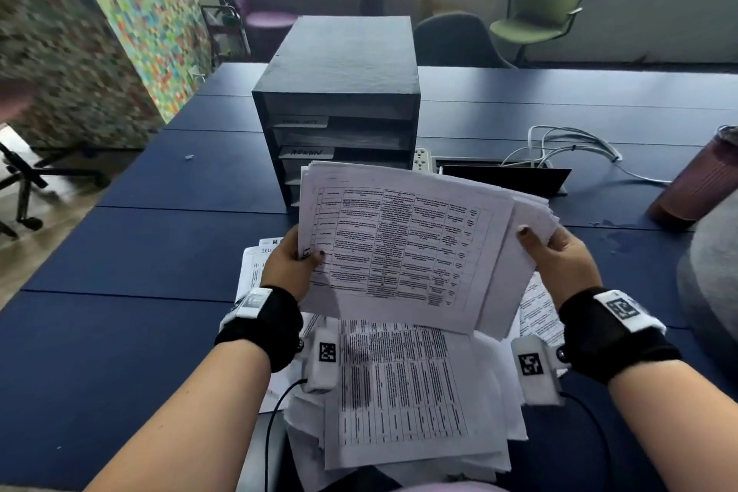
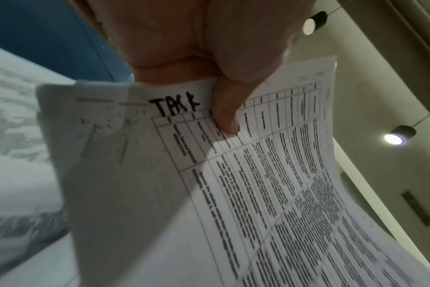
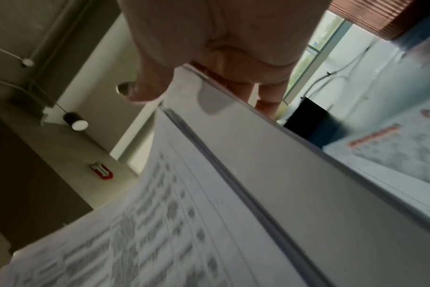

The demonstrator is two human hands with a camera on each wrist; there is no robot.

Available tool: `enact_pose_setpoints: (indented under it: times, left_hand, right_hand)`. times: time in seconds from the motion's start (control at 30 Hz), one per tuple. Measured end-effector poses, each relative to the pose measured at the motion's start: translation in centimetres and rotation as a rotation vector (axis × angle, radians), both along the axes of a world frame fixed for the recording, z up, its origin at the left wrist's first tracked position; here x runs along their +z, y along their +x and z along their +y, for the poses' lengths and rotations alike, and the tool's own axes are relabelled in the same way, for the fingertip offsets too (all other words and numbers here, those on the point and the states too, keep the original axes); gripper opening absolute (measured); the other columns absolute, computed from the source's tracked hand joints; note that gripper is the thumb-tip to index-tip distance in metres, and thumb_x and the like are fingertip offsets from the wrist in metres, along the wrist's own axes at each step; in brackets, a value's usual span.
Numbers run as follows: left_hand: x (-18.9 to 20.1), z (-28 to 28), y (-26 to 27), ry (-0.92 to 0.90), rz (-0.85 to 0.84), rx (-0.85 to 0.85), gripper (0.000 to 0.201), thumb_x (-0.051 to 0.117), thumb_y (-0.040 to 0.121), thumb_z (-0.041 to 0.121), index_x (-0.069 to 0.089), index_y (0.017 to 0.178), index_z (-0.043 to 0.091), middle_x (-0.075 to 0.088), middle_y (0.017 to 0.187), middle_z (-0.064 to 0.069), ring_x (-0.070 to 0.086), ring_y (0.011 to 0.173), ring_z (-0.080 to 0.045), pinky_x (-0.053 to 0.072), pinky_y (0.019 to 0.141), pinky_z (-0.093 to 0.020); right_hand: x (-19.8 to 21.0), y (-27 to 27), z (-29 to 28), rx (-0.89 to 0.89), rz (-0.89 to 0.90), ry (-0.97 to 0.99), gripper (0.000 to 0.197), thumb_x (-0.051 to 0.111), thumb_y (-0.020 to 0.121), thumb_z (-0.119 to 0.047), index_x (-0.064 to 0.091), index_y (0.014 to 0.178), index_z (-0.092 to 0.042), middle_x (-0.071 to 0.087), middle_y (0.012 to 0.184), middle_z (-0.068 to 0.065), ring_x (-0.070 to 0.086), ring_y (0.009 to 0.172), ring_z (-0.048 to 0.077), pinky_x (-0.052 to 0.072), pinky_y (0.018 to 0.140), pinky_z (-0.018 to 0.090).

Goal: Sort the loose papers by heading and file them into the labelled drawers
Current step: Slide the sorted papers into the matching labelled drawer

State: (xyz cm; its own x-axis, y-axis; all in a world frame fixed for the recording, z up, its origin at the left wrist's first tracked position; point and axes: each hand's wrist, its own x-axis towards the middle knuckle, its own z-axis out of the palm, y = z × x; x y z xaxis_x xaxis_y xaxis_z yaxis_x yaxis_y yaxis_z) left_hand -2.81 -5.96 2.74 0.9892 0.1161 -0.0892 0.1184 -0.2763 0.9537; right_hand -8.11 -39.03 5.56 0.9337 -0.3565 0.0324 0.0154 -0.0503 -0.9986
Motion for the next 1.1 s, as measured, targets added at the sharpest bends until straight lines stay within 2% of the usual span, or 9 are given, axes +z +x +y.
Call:
enact_pose_setpoints:
  times: [0.13, 0.2, 0.37, 0.5, 0.63, 0.7, 0.8, 0.9, 1.1]
  left_hand:
    - [1.5, 1.3, 0.8, -0.002, -0.013, -0.064, 0.043, 0.057, 0.085, -0.006, 0.057, 0.120, 0.019, 0.066, 0.105, -0.003, 0.061, 0.095, -0.022, 0.045, 0.087, -0.030]
    - [2.2, 1.8, 1.2, -0.053, -0.009, -0.104, 0.044, 0.054, 0.084, -0.012, 0.057, 0.116, 0.018, 0.067, 0.100, 0.000, 0.062, 0.090, -0.020, 0.048, 0.084, -0.029]
    - [3.5, 1.8, 1.7, -0.072, 0.023, -0.247, 0.048, 0.051, 0.082, -0.020, 0.055, 0.112, 0.016, 0.064, 0.091, 0.010, 0.062, 0.076, -0.002, 0.051, 0.071, -0.012]
    - [4.3, 3.0, 2.9, -0.076, 0.039, -0.320, 0.037, 0.065, 0.077, -0.012, 0.058, 0.096, 0.019, 0.067, 0.089, 0.006, 0.065, 0.071, 0.000, 0.048, 0.079, -0.028]
    - [5.3, 5.0, 4.9, -0.030, 0.038, -0.251, 0.040, 0.079, 0.050, 0.046, 0.064, 0.081, 0.025, 0.070, 0.083, 0.003, 0.062, 0.074, -0.016, 0.049, 0.075, -0.035]
    - [5.5, 6.3, 6.1, -0.022, 0.028, -0.151, 0.048, 0.077, 0.045, 0.056, 0.067, 0.080, 0.025, 0.070, 0.082, 0.002, 0.061, 0.072, -0.016, 0.048, 0.071, -0.031]
    - [5.9, 7.8, 7.3, -0.125, 0.060, -0.061, 0.036, 0.083, 0.058, 0.037, 0.067, 0.086, 0.022, 0.067, 0.083, 0.000, 0.061, 0.067, -0.012, 0.050, 0.057, -0.022]
    - [5.6, 8.3, 8.4, -0.299, 0.122, -0.016, 0.031, 0.077, 0.073, 0.010, 0.063, 0.100, 0.017, 0.068, 0.094, -0.006, 0.065, 0.071, -0.019, 0.058, 0.061, -0.033]
    - [5.7, 7.6, 8.7, -0.432, 0.263, -0.187, 0.028, 0.066, 0.082, 0.005, 0.063, 0.110, 0.003, 0.069, 0.099, -0.015, 0.065, 0.073, -0.027, 0.059, 0.065, -0.035]
  right_hand:
    - [2.7, 1.1, -0.3, -0.025, -0.106, -0.206, 0.037, 0.076, 0.074, -0.018, 0.061, 0.104, -0.032, 0.065, 0.087, -0.007, 0.060, 0.071, -0.005, 0.048, 0.067, 0.008]
    - [3.8, 1.5, -0.1, 0.004, -0.069, -0.417, 0.032, 0.075, 0.075, -0.022, 0.063, 0.097, -0.041, 0.064, 0.086, -0.004, 0.060, 0.075, 0.004, 0.046, 0.072, 0.011]
    - [5.0, 2.3, 2.7, 0.304, 0.176, -0.809, 0.021, 0.069, 0.079, -0.037, 0.065, 0.099, -0.033, 0.069, 0.081, -0.006, 0.062, 0.075, 0.014, 0.047, 0.075, 0.029]
    - [3.7, 3.0, 3.6, 0.352, 0.164, -0.534, 0.003, 0.068, 0.082, -0.016, 0.067, 0.082, -0.018, 0.066, 0.072, -0.001, 0.056, 0.067, 0.013, 0.044, 0.070, 0.028]
    - [3.2, 3.6, 4.6, 0.280, 0.177, -0.229, 0.002, 0.068, 0.082, -0.014, 0.069, 0.081, -0.014, 0.067, 0.073, 0.001, 0.057, 0.066, 0.011, 0.047, 0.064, 0.022]
    - [3.2, 4.3, 5.4, 0.235, 0.193, -0.155, 0.007, 0.067, 0.082, -0.013, 0.068, 0.085, -0.008, 0.066, 0.077, 0.007, 0.057, 0.067, 0.015, 0.047, 0.061, 0.021]
    - [3.0, 5.2, 6.8, 0.176, 0.269, -0.018, 0.010, 0.066, 0.082, -0.011, 0.066, 0.089, -0.004, 0.066, 0.074, 0.008, 0.058, 0.061, 0.019, 0.051, 0.056, 0.023]
    - [2.5, 6.0, 8.1, 0.126, 0.354, 0.109, 0.007, 0.065, 0.082, -0.011, 0.066, 0.088, -0.007, 0.065, 0.080, 0.011, 0.060, 0.059, 0.020, 0.054, 0.057, 0.028]
    - [1.8, 8.2, 10.5, 0.026, 0.403, 0.323, 0.005, 0.061, 0.085, -0.010, 0.061, 0.089, -0.007, 0.066, 0.080, 0.013, 0.064, 0.057, 0.022, 0.057, 0.060, 0.038]
